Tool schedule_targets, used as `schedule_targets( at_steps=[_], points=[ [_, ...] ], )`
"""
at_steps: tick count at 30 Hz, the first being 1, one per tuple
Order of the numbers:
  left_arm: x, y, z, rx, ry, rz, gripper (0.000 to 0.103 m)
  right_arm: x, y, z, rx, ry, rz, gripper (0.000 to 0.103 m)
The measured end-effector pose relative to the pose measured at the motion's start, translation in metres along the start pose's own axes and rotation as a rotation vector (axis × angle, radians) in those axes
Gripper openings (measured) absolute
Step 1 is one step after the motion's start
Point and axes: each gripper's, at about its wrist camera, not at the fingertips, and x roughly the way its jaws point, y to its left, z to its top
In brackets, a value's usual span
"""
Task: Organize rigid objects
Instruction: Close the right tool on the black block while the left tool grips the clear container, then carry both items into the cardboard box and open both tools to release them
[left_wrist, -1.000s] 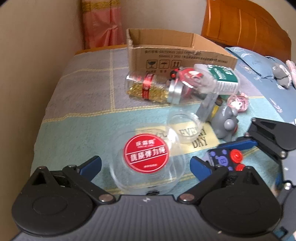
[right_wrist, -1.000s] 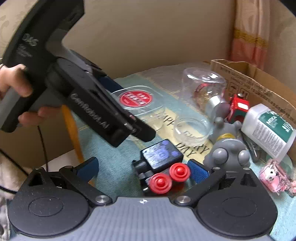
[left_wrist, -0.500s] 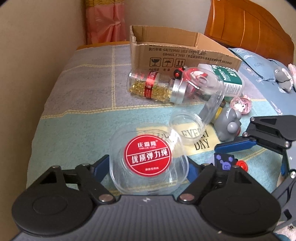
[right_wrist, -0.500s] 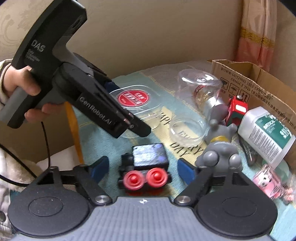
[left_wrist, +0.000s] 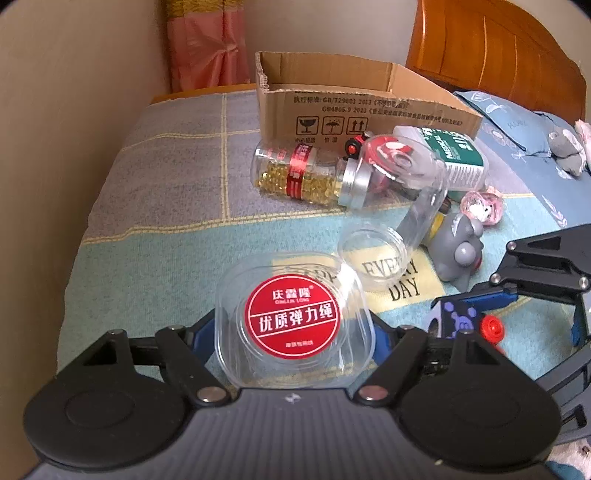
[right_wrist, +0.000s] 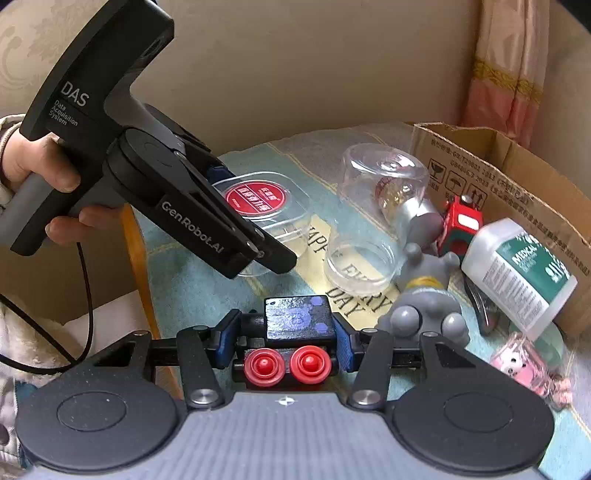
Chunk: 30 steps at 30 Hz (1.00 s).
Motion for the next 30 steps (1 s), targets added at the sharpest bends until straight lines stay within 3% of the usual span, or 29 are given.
schedule_targets(
  at_steps=[12, 22, 30],
  points=[
    [-0.039, -0.001, 0.013, 0.044, -0.028, 0.0, 0.077, -0.04, -0.011, -0.002, 0.039, -0.014, -0.016, 0.056],
    [-0.059, -0.004, 0.087, 0.084, -0.134, -0.019, 0.077, -0.087, -0.054, 0.03, 0.079, -0.09, -0.137, 0.056],
    [-0.03, -0.015, 0.161, 0.147, -0.174, -0.011, 0.077, -0.097, -0.117, 0.065, 0.186, -0.129, -0.268, 0.056]
  ],
)
